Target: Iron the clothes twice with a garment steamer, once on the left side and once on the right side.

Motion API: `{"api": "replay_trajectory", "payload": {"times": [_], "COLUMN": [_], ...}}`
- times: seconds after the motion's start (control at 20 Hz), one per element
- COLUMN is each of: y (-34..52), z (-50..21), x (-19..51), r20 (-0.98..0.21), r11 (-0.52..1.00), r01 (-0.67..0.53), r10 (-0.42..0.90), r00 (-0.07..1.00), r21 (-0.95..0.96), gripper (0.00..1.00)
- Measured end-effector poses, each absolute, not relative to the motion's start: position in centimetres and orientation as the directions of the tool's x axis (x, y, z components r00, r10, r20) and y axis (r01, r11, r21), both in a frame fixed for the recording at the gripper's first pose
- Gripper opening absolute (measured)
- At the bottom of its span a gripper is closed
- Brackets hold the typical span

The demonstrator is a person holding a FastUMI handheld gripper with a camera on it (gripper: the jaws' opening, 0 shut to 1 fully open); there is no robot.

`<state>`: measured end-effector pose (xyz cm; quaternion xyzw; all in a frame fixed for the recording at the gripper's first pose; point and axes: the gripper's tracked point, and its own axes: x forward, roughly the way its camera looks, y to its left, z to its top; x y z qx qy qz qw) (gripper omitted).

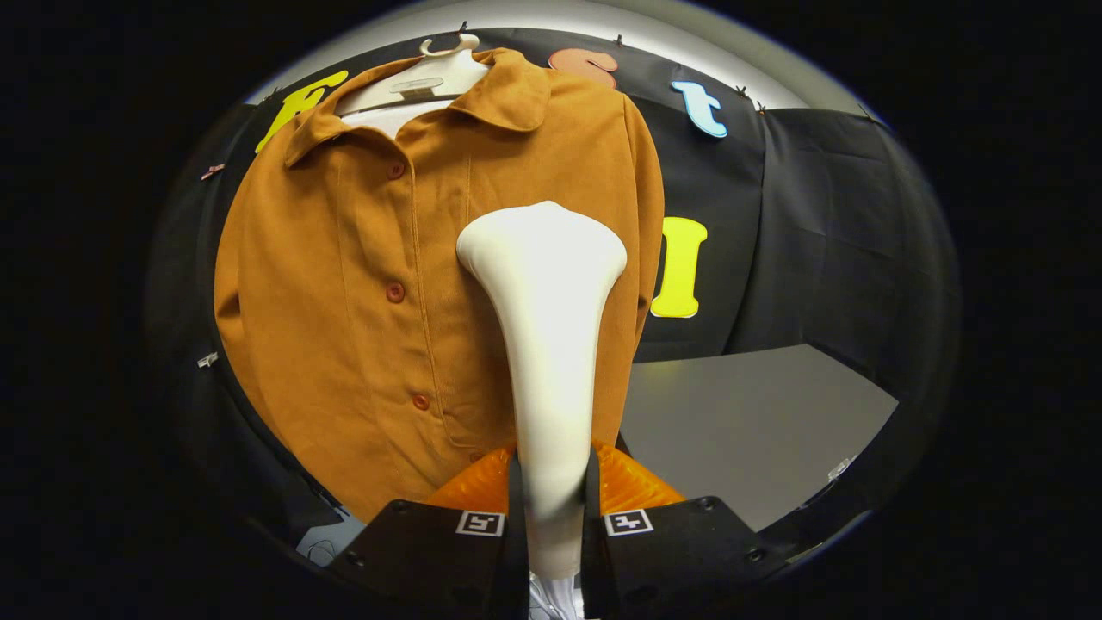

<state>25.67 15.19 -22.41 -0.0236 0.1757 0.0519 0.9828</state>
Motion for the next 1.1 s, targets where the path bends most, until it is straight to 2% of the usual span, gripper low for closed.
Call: {"api": "replay_trajectory", "payload": {"times": [0.8,1.1], "y": [15.2,14.2], "z": [-32.8,-34.2], "x": [21.4,17.9], "r20": [-0.508,-0.539], "r11": [0.989,0.99], "r01": [-0.131,-0.124], "r10": [0.077,0.073], "r00": [0.858,0.839], "r21": [-0.071,-0.06], "gripper": [0.27,0.27]}}
